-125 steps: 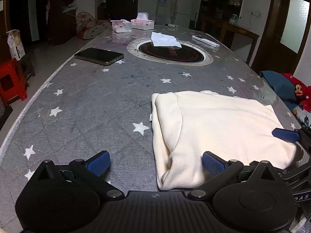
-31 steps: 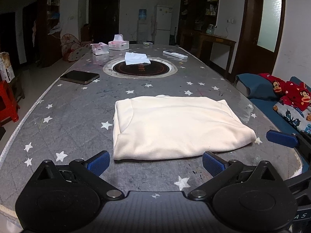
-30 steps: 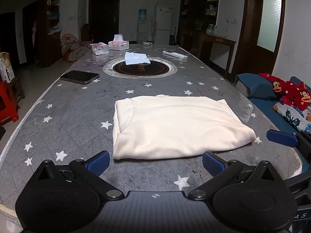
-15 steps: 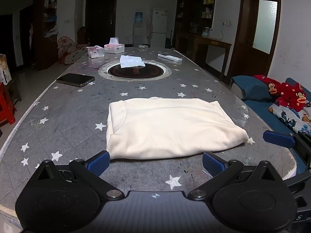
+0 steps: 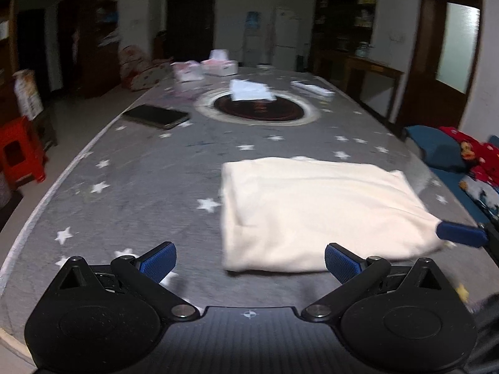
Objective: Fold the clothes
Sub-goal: 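Grasp one end of the folded cream sweatshirt with both grippers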
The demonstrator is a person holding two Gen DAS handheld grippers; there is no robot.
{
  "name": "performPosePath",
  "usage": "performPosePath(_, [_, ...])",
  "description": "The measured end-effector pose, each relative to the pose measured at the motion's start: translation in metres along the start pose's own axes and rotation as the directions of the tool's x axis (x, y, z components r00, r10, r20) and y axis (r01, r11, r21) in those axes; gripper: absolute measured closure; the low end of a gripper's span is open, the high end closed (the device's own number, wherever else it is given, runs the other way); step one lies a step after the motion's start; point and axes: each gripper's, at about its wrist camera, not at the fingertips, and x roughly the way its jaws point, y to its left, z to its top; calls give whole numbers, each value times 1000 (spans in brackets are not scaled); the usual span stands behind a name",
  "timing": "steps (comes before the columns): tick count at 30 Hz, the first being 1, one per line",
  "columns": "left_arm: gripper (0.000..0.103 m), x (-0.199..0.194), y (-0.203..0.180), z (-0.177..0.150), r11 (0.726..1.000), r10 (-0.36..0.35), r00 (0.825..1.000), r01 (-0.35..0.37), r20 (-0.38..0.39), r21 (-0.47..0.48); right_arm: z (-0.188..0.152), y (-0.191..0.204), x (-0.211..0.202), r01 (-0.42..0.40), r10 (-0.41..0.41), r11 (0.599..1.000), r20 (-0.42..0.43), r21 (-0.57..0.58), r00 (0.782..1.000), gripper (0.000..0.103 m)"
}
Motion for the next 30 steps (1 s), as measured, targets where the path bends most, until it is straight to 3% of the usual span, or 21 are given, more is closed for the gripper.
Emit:
performPosePath(6, [0,17,34,16,995,53,999,-54,-15,-83,15,22,36,-73,67,990,-48,-119,997,1])
performPosePath(9, [1,21,49,25,991,48,999,-50,-17,-128,24,37,53,-115,104,976,-68,-186,992,9])
performPosePath(12, [1,26,59,33,985,20,999,-24,-25,-174,29,49,70,-156,136,959,-97,-239,986,20])
performPosePath(14, [1,30,62,36,979,-26,999,18,-38,-204,30,59,83,-173,143,943,-122,-285,982,39])
performPosePath(18, [0,39,63,40,962,-104,992,83,-67,-260,27,68,95,-132,94,927,-125,-350,988,66])
performPosePath(20, [0,44,64,41,947,-140,987,110,-82,-301,30,60,93,-147,118,940,-110,-309,987,85])
performPosePath(21, [0,46,64,42,939,-158,983,122,-89,-322,33,54,91,-163,140,949,-104,-271,985,88])
performPosePath(25, [0,61,65,45,886,-251,961,180,-115,-427,44,27,77,-207,202,970,-52,-131,978,93])
performPosePath(30, [1,80,57,45,822,-353,925,234,-143,-519,48,7,57,-262,263,965,5,-21,965,96])
